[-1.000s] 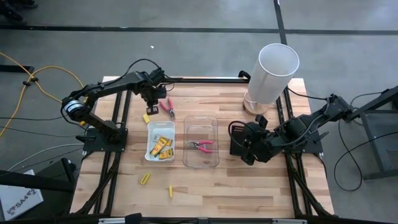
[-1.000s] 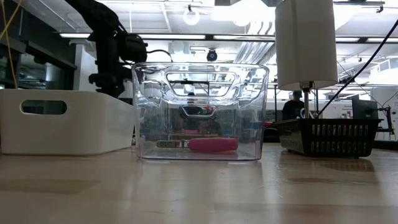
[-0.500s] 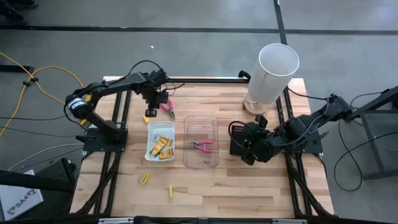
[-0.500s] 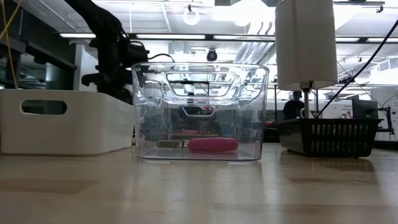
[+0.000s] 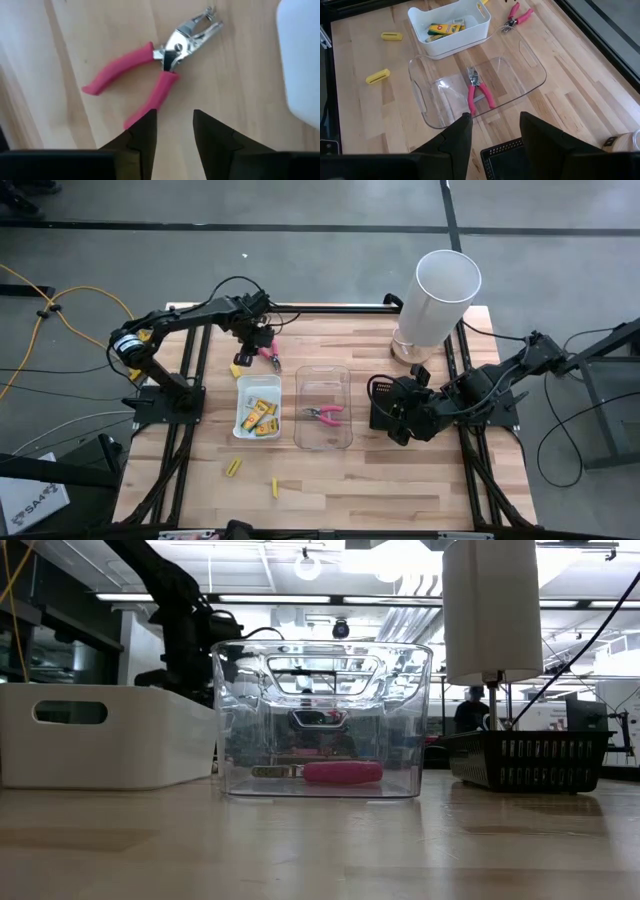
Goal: Pick & Place School Supplies
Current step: Put the pink punch plier into the transparent bin
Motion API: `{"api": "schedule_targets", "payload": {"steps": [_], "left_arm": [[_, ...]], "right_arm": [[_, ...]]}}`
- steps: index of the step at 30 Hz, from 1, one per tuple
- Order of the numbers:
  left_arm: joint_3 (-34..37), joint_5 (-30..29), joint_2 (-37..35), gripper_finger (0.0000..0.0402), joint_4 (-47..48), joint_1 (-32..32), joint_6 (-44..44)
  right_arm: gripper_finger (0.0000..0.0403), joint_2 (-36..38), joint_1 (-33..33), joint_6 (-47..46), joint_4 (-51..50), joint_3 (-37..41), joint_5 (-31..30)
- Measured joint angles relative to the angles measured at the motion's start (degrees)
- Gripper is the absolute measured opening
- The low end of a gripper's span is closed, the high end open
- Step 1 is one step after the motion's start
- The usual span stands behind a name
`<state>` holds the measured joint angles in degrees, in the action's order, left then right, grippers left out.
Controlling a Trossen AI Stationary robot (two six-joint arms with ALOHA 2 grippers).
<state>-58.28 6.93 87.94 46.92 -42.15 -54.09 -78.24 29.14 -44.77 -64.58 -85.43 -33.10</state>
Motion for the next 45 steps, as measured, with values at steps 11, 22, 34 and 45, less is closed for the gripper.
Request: {"api": "schedule_targets", "payload": {"steps": [11, 22, 34, 45], "left_arm": [[0.0, -0.3, 1.0, 0.0125, -0.3, -0.5, -2.5], [0.0, -4.7, 5.3, 0.0125, -3.1, -0.5, -3.6], [0.0, -4.5, 6.0, 0.0125, -5.9, -0.5, -4.5], [2.0, -4.4, 6.0, 0.0125, -7.9, -0.5, -4.7]], "right_arm": [[0.0158, 0.0, 0.0, 0.0, 0.0, 0.0, 0.0], [0.0158, 0.0, 0.0, 0.0, 0.0, 0.0, 0.0], [0.0158, 0.0, 0.0, 0.0, 0.0, 0.0, 0.0], [0.0158, 0.0, 0.0, 0.0, 0.0, 0.0, 0.0]]}}
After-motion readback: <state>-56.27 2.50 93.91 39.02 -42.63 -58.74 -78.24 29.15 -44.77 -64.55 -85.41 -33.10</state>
